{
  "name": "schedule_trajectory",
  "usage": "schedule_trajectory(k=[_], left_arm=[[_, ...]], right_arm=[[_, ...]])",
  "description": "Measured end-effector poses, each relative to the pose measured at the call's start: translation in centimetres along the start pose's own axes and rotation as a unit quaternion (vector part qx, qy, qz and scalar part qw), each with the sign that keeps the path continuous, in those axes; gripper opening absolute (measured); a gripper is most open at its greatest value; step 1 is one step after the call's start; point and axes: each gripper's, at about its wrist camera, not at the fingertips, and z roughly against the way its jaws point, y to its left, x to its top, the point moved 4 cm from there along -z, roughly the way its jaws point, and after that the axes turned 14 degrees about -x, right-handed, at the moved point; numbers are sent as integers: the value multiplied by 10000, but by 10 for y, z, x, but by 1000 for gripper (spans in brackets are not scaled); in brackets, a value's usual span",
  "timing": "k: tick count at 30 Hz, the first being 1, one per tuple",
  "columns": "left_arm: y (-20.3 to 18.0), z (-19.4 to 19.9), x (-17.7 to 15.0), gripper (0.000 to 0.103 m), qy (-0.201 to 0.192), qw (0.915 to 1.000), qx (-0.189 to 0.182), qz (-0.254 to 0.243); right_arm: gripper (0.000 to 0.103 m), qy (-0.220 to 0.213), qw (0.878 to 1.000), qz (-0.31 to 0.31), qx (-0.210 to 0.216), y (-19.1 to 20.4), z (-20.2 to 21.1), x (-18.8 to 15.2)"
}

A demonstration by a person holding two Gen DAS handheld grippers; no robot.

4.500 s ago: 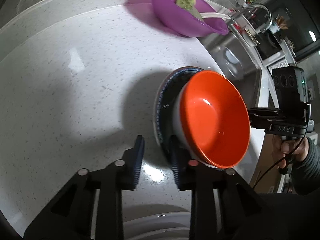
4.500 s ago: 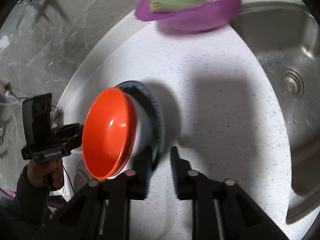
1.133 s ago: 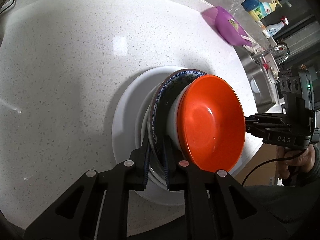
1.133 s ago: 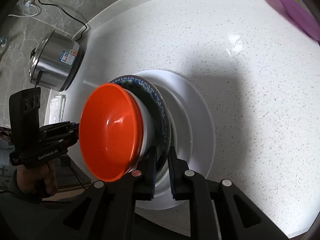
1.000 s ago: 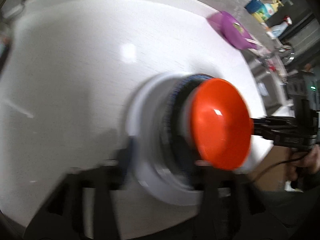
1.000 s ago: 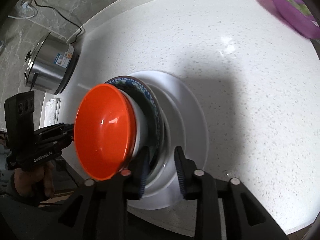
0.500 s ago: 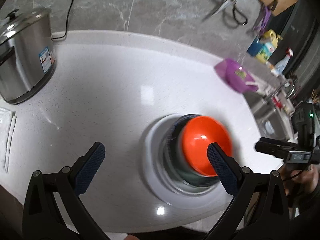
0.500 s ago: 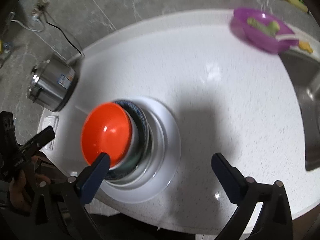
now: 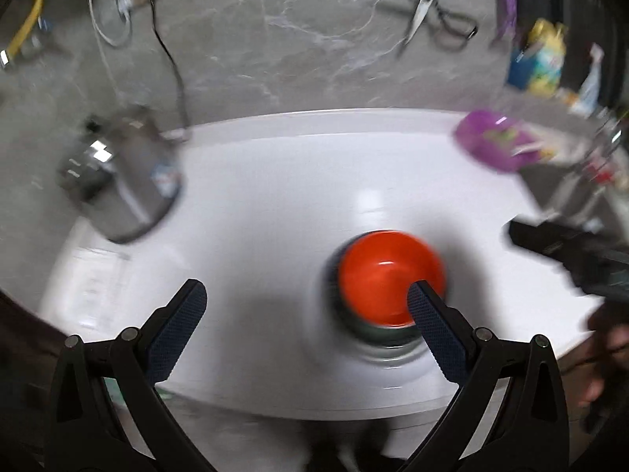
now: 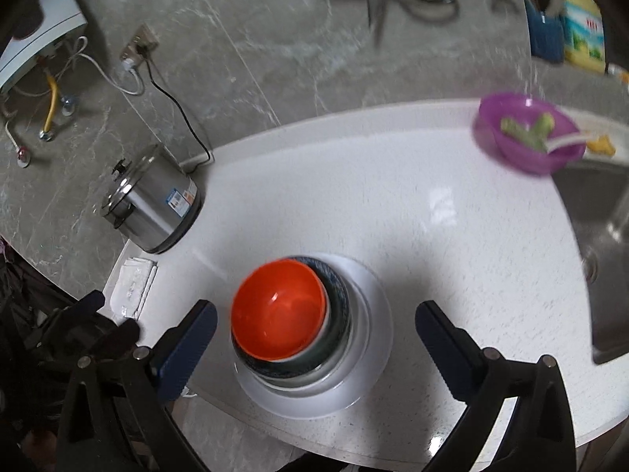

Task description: Organize plates and bowls

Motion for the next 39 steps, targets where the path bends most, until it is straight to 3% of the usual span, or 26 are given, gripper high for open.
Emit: schedule_trajectory(k=[2, 8, 14, 19, 30, 39], left_arm=[[-7, 9, 3, 103, -188, 9991, 320, -212], [4, 13, 13, 103, -86, 9969, -638, 444], [41, -14, 24, 103, 244, 9949, -743, 643], [48, -24, 29, 103, 344, 9965, -503, 573], [61, -44, 38, 103, 438, 9960, -474, 622], [65, -46, 40, 103, 463, 9954, -444, 708]], right_arm=[[103, -145, 9999, -13, -47, 4, 9, 4], [103, -300, 9979, -149, -550, 11, 26, 13], [103, -298, 9950, -162, -942, 22, 30, 15], [103, -183, 9922, -172, -1224, 30, 26, 12], [103, 46, 9827, 85, -1849, 42, 4, 10], [103, 115, 9789, 204, -2032, 47, -6, 9]])
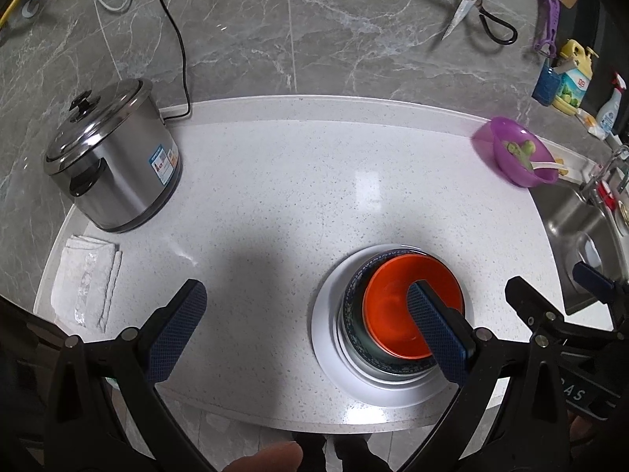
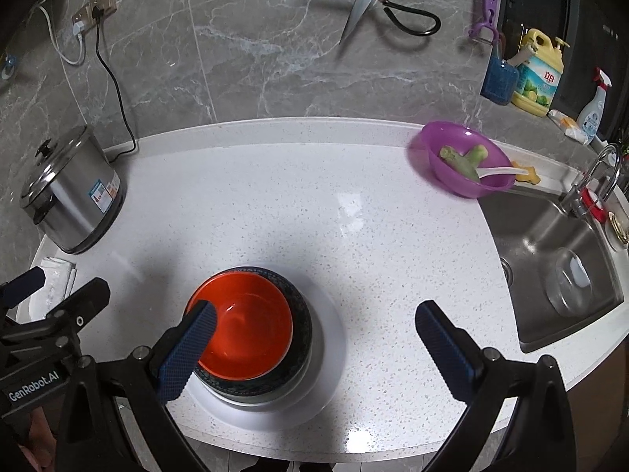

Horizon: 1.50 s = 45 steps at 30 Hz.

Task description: Organize plates and bowls

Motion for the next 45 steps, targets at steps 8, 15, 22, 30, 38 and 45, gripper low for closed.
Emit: schedule_trajectory(k=[8, 15, 22, 30, 38, 45], left_arm=[[0, 0, 2, 103, -15, 10000, 25, 45], [0, -3, 3, 103, 18, 10000, 29, 71], [-2, -5, 1, 103, 43, 9999, 34, 122], [-5, -5, 1, 103, 12, 9999, 82, 97], [-6, -4, 1, 103, 0, 9999, 75, 114], [-6, -4, 1, 103, 1, 9999, 80, 107]], right_arm=[[103, 74, 10000, 34, -17, 4, -4, 0], [103, 109, 9999, 37, -10, 4, -8, 0], [103, 121, 9999, 16, -40, 5, -9, -1], [103, 129, 9999, -1, -58, 3, -11, 0], [103, 126, 9999, -3, -56, 2, -11, 1], [103, 151, 9999, -14, -62, 1, -11, 0]])
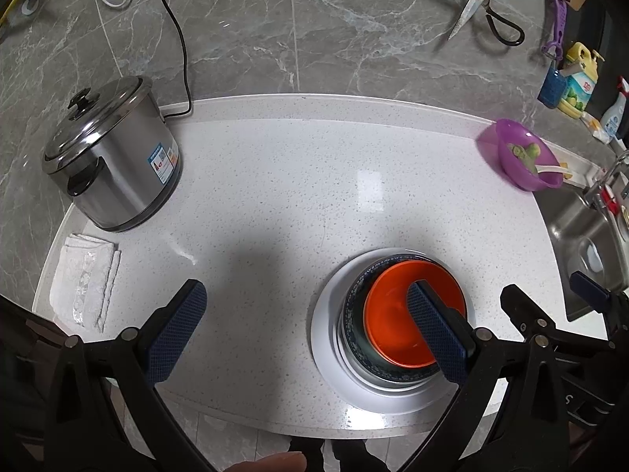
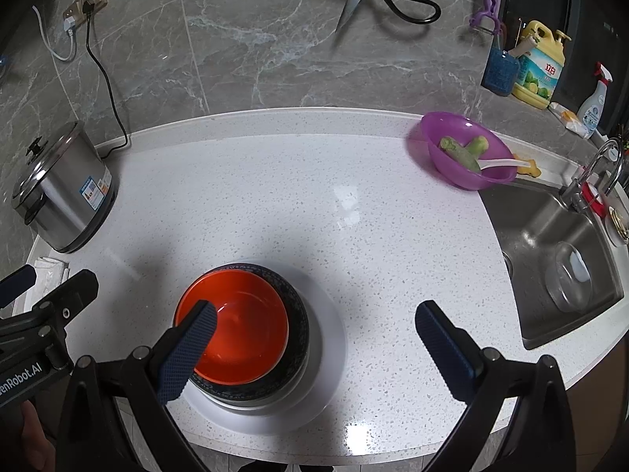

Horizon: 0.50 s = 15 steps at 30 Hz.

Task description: Organize plates and bowls

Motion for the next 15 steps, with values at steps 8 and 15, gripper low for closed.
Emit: schedule_trajectory(k=[8, 15], left_arm=[[0, -2, 2, 103, 8, 10000, -8, 15], [-1, -2, 1, 103, 6, 10000, -16, 12]], right_arm=[[103, 10, 10000, -5, -4, -1, -2, 1], [103, 15, 10000, -9, -12, -1, -2, 1]])
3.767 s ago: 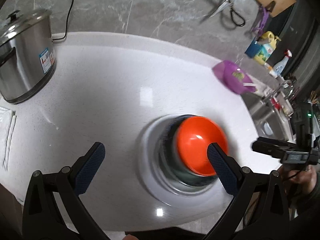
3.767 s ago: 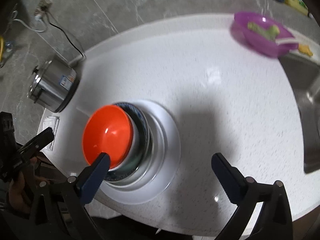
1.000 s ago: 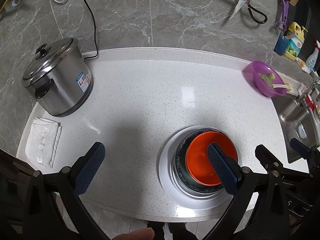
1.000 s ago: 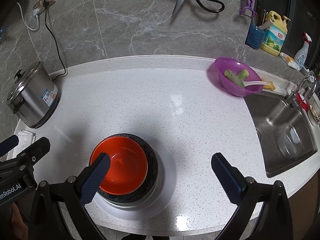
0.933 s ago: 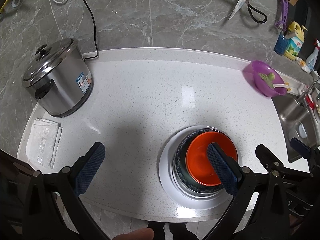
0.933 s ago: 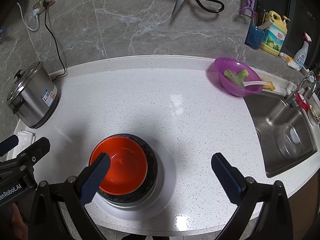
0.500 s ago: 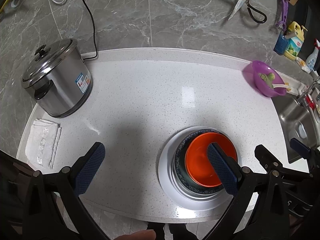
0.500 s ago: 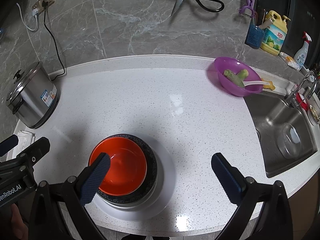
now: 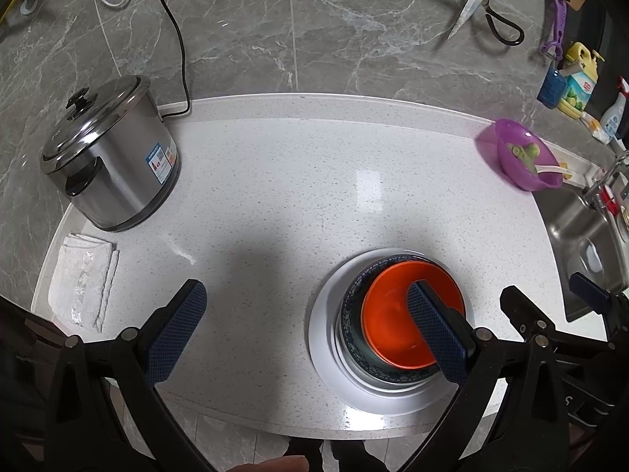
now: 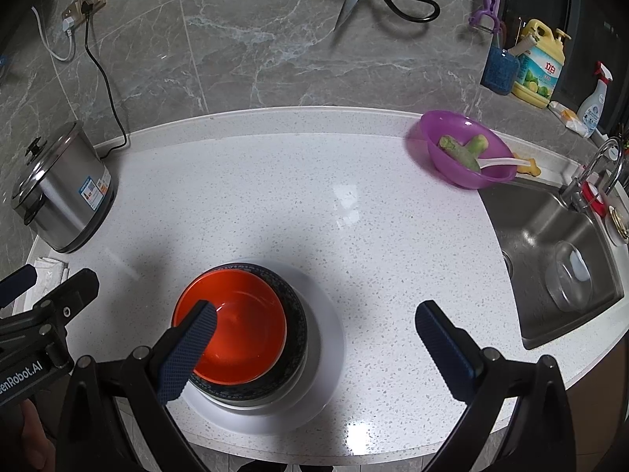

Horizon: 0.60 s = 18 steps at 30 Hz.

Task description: Organize plates and bowls

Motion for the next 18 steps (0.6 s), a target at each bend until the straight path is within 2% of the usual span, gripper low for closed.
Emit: schedule_trajectory(k=[18], left_arm=[[0, 0, 0, 103, 13, 10000, 1, -16]], right_arm=[[103, 11, 10000, -3, -1, 1, 0, -2]])
